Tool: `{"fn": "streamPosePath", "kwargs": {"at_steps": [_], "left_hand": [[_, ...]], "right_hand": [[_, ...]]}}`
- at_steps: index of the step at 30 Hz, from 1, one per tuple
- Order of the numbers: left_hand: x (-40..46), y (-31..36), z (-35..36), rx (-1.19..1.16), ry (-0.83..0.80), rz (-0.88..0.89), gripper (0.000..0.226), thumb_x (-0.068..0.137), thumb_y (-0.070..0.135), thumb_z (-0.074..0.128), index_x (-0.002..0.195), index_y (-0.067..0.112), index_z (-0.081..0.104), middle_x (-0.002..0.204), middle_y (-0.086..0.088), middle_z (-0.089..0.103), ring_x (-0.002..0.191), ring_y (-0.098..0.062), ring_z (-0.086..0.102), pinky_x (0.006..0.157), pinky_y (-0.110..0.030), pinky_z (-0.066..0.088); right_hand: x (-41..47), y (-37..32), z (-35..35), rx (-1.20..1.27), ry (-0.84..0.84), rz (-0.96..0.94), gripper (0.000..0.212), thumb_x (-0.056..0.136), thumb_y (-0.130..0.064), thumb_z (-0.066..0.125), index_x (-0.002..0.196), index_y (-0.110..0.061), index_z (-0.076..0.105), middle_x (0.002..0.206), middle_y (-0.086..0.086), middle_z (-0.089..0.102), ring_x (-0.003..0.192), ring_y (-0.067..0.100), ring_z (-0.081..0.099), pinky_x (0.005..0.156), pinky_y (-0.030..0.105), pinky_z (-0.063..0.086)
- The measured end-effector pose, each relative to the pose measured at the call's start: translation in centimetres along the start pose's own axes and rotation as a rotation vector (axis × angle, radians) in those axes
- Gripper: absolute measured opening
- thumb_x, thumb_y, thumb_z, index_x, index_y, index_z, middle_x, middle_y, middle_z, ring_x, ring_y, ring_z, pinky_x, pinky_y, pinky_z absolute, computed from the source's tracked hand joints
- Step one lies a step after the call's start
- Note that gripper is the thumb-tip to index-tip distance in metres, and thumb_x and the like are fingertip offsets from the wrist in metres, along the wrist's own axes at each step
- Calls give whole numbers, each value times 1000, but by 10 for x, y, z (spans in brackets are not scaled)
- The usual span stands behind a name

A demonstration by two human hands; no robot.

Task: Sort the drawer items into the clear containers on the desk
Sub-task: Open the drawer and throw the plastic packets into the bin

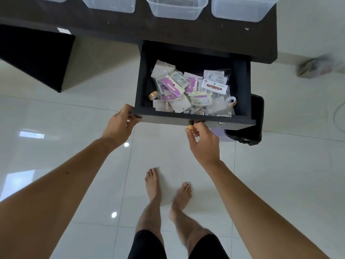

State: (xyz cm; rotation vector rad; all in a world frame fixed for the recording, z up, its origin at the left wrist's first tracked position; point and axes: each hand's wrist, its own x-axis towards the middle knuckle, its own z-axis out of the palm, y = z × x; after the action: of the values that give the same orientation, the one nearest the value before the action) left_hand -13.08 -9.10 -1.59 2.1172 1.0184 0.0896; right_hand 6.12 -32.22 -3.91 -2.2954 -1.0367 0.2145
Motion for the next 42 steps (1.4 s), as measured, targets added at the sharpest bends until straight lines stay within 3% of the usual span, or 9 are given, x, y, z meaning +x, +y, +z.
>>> {"fn": "streamPosePath", "kwargs": {"at_steps": [4, 8, 12, 17, 23, 28, 33, 38, 42], "left_hand": [[-5, -3, -4, 56, 12, 36, 22, 105, 33, 61, 119, 15, 57, 111, 2, 71, 96, -21, 67, 85, -43, 59], [-13, 5, -15, 163, 93, 107, 52, 101, 53, 52, 127, 9, 60, 111, -3, 62, 94, -14, 52, 78, -35, 50], [-7, 33, -30, 156, 206, 214, 45, 103, 50, 56, 122, 10, 60, 109, -2, 61, 95, -6, 45, 78, -29, 43], [24, 87, -26, 14, 88, 249, 52, 97, 54, 58, 126, 11, 59, 116, 4, 56, 105, -13, 57, 89, -26, 48], [69, 117, 5, -65, 74, 181, 42, 96, 37, 73, 131, 18, 58, 126, 8, 56, 113, -10, 55, 96, -27, 52], [105, 112, 24, 71, 37, 127, 56, 96, 34, 75, 146, 18, 54, 143, 3, 52, 133, -17, 43, 110, -37, 48], [128, 104, 35, 186, 63, 84, 66, 95, 42, 74, 151, 14, 52, 151, -5, 52, 140, -27, 37, 117, -41, 32], [138, 101, 42, 212, -6, 48, 75, 93, 43, 77, 154, 14, 47, 147, -7, 54, 137, -30, 36, 116, -42, 31], [140, 93, 42, 165, -47, 43, 73, 92, 31, 81, 155, 16, 47, 139, -3, 57, 134, -26, 36, 116, -41, 32]], "right_hand": [[-1, 2, -4, 27, -70, 39, 21, 104, -34, 64, 108, -13, 66, 96, 0, 76, 90, 19, 74, 70, 24, 44], [-8, -4, -18, 71, -54, 59, 27, 105, -32, 62, 126, -17, 69, 114, -5, 76, 91, 16, 71, 75, 32, 59], [5, -15, -51, 119, 88, -5, 21, 101, -26, 63, 116, -14, 71, 98, -5, 73, 81, 13, 63, 70, 31, 56], [57, -15, -92, 175, 202, -53, 17, 102, -23, 68, 111, -10, 71, 92, -6, 68, 77, 15, 59, 69, 33, 55], [119, 26, -101, 69, 42, 90, 15, 99, -30, 69, 108, -18, 72, 110, -1, 68, 98, 20, 65, 75, 45, 62], [152, 44, -87, -43, -150, 221, 43, 98, -35, 73, 135, -17, 64, 129, 5, 58, 114, 22, 61, 88, 32, 57], [176, 43, -73, -143, -135, 290, 50, 99, -47, 67, 138, -15, 61, 125, 9, 60, 111, 27, 63, 88, 41, 60], [183, 40, -64, -171, -152, 377, 66, 91, -46, 79, 142, -11, 56, 124, 11, 65, 116, 32, 64, 93, 49, 59], [182, 42, -58, -199, -195, 435, 88, 81, -49, 88, 148, -7, 48, 132, 14, 53, 117, 33, 61, 94, 47, 56]]}}
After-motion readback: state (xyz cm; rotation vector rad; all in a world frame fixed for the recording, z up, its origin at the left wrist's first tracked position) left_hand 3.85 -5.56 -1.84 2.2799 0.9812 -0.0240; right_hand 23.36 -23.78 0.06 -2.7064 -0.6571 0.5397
